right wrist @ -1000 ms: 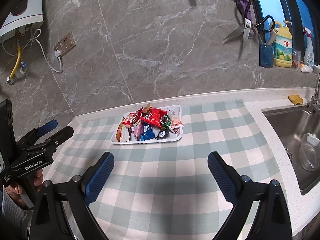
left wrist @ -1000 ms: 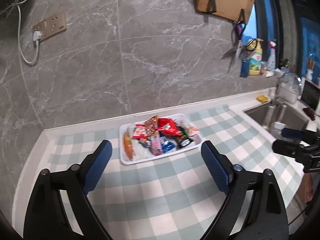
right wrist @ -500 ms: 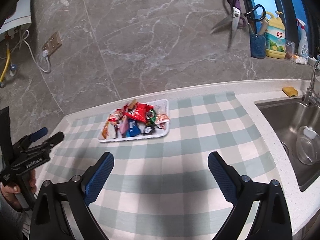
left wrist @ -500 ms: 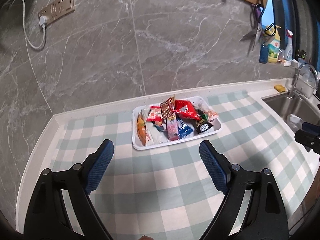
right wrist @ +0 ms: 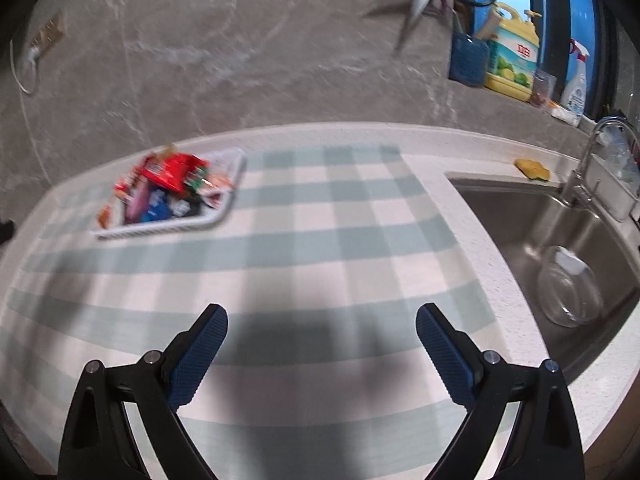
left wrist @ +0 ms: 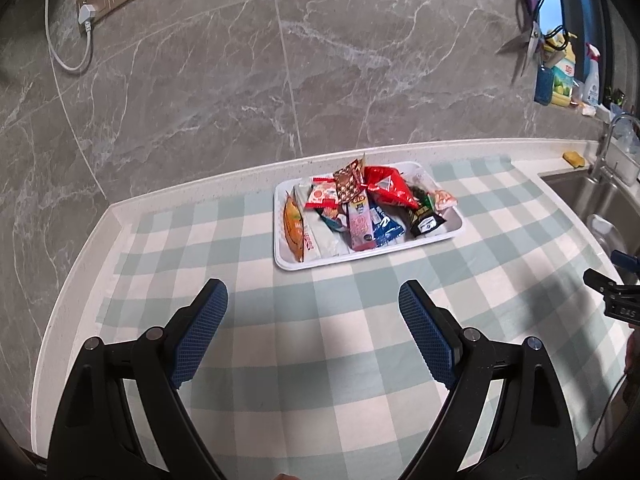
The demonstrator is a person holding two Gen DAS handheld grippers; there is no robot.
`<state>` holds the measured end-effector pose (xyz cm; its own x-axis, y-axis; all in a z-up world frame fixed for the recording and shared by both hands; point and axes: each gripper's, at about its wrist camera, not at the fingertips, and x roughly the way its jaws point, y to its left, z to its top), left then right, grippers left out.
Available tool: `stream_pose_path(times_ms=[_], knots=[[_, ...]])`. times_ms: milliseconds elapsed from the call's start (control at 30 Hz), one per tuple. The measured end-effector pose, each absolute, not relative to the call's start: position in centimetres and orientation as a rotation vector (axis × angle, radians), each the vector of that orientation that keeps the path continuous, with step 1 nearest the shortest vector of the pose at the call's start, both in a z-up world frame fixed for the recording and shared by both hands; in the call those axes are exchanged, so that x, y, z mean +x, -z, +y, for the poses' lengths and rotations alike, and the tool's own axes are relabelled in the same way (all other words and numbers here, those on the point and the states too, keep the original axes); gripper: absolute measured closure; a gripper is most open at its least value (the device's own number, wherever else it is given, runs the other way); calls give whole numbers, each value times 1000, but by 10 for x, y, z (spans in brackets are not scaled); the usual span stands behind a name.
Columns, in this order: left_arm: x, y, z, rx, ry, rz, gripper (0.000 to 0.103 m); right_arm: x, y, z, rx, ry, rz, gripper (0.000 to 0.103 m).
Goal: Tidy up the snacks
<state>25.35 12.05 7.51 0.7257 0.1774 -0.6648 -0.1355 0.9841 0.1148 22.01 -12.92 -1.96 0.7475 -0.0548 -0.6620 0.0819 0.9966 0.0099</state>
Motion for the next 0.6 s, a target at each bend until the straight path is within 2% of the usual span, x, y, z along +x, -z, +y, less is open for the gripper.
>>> stream_pose_path(times_ms=[600], knots=[[255, -63, 125, 78, -190, 768, 16, 242, 70, -168, -16, 175, 803, 6]])
